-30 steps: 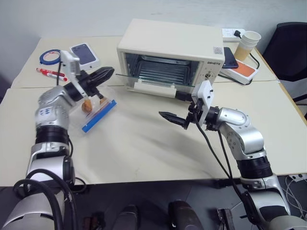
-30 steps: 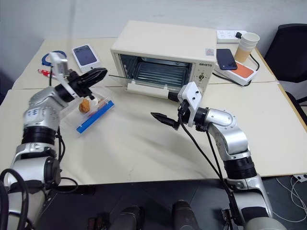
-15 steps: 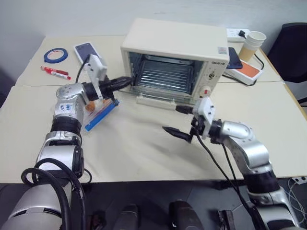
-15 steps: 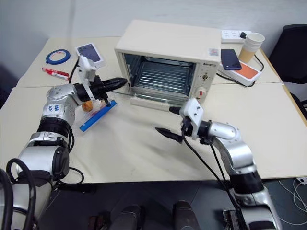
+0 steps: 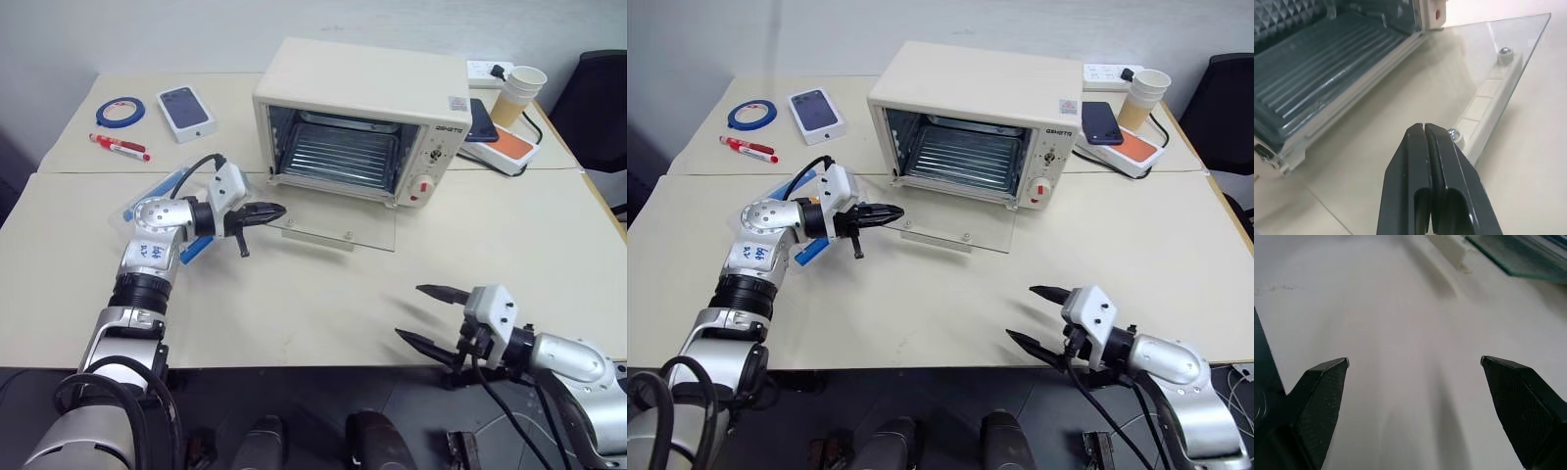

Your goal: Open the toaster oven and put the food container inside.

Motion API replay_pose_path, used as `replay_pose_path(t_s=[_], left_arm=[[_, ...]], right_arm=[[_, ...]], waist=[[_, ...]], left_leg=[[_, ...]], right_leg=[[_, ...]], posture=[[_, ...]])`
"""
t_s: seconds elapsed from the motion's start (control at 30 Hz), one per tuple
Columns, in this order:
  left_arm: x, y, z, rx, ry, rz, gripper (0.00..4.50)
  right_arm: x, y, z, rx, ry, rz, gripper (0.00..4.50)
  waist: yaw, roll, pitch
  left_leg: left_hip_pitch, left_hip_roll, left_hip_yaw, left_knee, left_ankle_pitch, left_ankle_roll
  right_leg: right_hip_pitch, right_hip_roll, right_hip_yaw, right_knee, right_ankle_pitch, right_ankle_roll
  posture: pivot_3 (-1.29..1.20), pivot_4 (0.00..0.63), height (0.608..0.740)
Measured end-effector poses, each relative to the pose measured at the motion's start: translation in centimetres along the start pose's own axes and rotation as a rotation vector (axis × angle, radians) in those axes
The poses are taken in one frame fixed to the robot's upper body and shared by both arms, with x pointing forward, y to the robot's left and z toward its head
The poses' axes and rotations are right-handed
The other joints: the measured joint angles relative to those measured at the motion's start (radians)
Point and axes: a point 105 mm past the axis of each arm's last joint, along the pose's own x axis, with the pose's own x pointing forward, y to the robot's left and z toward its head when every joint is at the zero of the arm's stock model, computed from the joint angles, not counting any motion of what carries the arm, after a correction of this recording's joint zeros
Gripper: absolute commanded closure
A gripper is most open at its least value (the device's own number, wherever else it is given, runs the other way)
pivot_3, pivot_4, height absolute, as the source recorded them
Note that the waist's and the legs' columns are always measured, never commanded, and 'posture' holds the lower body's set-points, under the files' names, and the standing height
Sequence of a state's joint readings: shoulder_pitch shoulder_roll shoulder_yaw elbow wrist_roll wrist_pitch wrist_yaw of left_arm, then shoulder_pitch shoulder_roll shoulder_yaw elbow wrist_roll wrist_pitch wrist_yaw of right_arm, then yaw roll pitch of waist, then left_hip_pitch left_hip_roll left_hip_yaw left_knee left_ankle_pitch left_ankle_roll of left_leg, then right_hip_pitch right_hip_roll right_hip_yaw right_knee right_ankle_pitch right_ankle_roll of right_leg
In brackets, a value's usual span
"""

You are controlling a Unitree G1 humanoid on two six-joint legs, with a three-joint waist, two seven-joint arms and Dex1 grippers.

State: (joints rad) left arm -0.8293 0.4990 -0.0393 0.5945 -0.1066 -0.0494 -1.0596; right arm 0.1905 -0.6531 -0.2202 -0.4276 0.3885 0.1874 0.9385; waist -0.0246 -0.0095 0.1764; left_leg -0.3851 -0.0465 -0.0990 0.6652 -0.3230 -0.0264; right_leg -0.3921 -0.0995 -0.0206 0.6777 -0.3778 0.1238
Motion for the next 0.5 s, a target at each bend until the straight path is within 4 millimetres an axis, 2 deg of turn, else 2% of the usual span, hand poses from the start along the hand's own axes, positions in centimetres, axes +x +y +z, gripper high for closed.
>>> replay_pose_path(t_s=[0.13,0.3,0.37,0.47,0.5], left_arm=[[0.1,-0.6,-1.1,0.002,0.064,0.002,4.43],[0.8,-1.7,-0.3,0.003,0.024,-0.008,4.43],[0.8,-2.3,0.5,-0.022,-0.027,-0.030,4.07],[-1.6,-2.2,1.7,-0.098,-0.102,-0.010,3.55],[-3.4,-2.0,2.1,-0.114,-0.118,0.012,3.31]], right_arm=[[-0.9,-0.4,0.3,-0.009,-0.025,-0.035,0.00],[-0.3,-1.1,1.9,-0.037,-0.111,-0.052,0.00],[0.3,-1.2,2.7,-0.038,-0.152,-0.041,0.00],[0.7,-1.0,3.2,0.021,-0.191,-0.003,0.00],[0.9,-1.0,3.4,0.036,-0.204,0.017,0.00]], waist=[[0.001,0.000,0.000],[0.002,0.000,0.000],[0.001,0.000,0.000],[-0.007,0.000,0.000],[-0.009,0.000,0.000]], left_leg=[[0.000,0.000,0.000,0.001,0.000,0.000],[0.000,0.000,0.000,0.001,0.000,0.000],[0.000,0.000,-0.001,0.001,0.000,0.000],[0.000,0.002,0.000,0.000,0.000,0.000],[0.001,0.002,0.000,0.000,0.000,0.000]], right_leg=[[0.000,0.000,0.000,0.000,0.000,0.000],[0.001,0.000,0.000,0.000,0.000,0.000],[0.000,0.000,0.000,0.000,0.000,0.000],[0.000,0.001,0.001,0.000,0.000,0.000],[0.000,0.002,0.001,0.000,0.000,0.000]], posture=[[0.00,0.150,0.740],[0.00,0.150,0.740],[0.00,0.150,0.740],[0.00,0.150,0.740],[0.00,0.150,0.740]])
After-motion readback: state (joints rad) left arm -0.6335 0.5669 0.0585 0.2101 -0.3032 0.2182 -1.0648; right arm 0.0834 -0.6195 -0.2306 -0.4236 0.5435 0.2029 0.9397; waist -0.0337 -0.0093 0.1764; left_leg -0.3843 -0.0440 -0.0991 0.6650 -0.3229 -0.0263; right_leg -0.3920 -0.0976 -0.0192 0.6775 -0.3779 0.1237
